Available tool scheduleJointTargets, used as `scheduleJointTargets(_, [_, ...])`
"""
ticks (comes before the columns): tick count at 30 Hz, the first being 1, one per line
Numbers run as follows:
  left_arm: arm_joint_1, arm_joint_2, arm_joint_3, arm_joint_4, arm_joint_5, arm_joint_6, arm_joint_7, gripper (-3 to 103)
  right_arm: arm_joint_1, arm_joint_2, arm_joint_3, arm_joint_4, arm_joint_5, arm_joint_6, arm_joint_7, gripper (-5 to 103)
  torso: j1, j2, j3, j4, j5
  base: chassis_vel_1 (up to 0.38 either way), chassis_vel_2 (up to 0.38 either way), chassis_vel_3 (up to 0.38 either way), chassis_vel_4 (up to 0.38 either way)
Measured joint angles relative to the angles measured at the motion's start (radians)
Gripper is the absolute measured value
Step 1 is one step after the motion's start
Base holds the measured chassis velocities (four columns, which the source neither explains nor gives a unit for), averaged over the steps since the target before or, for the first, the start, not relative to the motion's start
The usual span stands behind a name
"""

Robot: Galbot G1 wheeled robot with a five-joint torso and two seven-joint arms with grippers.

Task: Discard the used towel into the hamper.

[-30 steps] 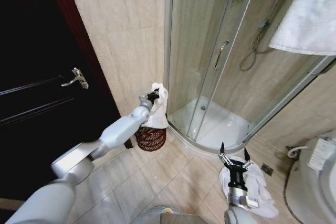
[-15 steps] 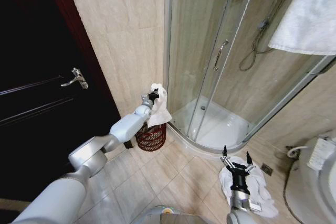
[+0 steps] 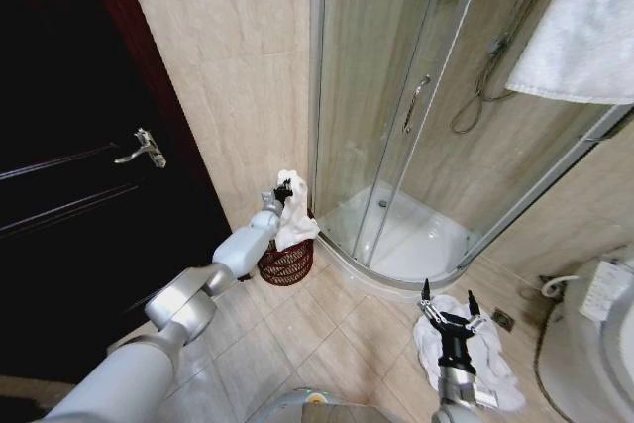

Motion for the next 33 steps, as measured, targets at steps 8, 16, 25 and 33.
scheduleJointTargets(8, [0.127, 0.012, -0.05, -0.024, 0.094, -0.001, -0.002, 1, -0.015, 0.013, 0.005, 0.025, -0.024, -0.009, -0.002, 100, 0.0, 0.0, 0.0, 0.0002, -0.0001, 0.0, 0.0, 0.0, 0.0])
scheduleJointTargets(16, [0.162, 0.0, -0.043, -0.02, 0.243, 0.002, -0.013, 1, -0.022, 0.021, -0.003, 0.026, -0.038, -0.005, -0.003, 100, 0.0, 0.0, 0.0, 0.0, 0.0, 0.0, 0.0, 0.0, 0.0])
scheduleJointTargets(25, [0.154, -0.039, -0.028, 0.032, 0.283, 0.01, -0.03, 1, -0.016, 0.027, 0.005, 0.025, -0.035, -0.003, -0.004, 100, 0.0, 0.0, 0.0, 0.0001, 0.0001, 0.0, 0.0, 0.0, 0.0])
scheduleJointTargets(33, [0.136, -0.056, -0.015, 0.049, 0.28, 0.033, -0.048, 1, -0.013, 0.03, 0.006, 0.018, -0.031, 0.004, -0.001, 100, 0.0, 0.0, 0.0, 0.0, 0.0001, 0.0, 0.0, 0.0, 0.0])
